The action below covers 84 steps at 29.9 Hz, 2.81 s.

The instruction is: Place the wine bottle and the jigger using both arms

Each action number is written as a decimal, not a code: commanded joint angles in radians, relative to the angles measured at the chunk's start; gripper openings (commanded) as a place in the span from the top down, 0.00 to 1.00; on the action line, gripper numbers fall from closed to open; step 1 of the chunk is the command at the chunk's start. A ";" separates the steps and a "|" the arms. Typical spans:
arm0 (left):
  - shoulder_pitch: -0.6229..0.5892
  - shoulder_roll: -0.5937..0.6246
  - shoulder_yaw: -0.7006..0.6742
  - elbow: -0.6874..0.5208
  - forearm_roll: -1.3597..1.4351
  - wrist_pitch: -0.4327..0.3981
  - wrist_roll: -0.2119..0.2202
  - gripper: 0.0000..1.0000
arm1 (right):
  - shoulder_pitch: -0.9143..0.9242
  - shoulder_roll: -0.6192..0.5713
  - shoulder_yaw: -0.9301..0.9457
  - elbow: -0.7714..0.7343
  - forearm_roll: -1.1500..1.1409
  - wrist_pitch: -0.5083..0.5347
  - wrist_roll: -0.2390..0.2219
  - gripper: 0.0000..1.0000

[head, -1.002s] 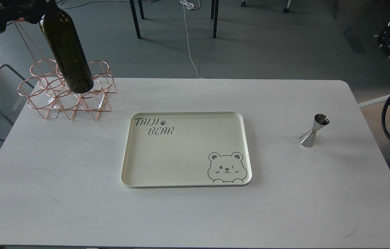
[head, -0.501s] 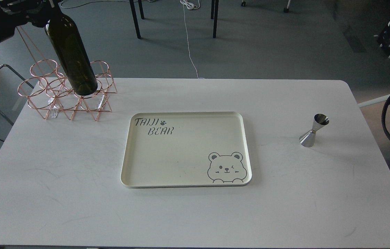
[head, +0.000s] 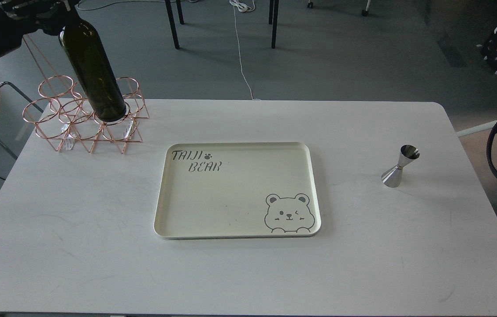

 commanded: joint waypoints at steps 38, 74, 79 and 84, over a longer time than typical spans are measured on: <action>0.048 -0.039 0.058 0.004 -0.030 0.061 0.000 0.80 | -0.015 -0.001 -0.002 0.000 0.000 0.001 0.000 0.04; 0.060 -0.039 0.055 0.001 -0.041 0.073 0.000 0.25 | -0.013 -0.001 0.001 0.000 0.000 0.001 0.000 0.03; 0.057 -0.019 0.046 -0.001 -0.302 0.073 0.000 0.04 | -0.013 -0.001 0.001 0.000 0.000 0.000 0.000 0.03; 0.054 0.036 0.048 0.007 -0.642 0.070 0.000 0.02 | -0.012 -0.003 0.006 0.002 0.000 -0.002 0.000 0.02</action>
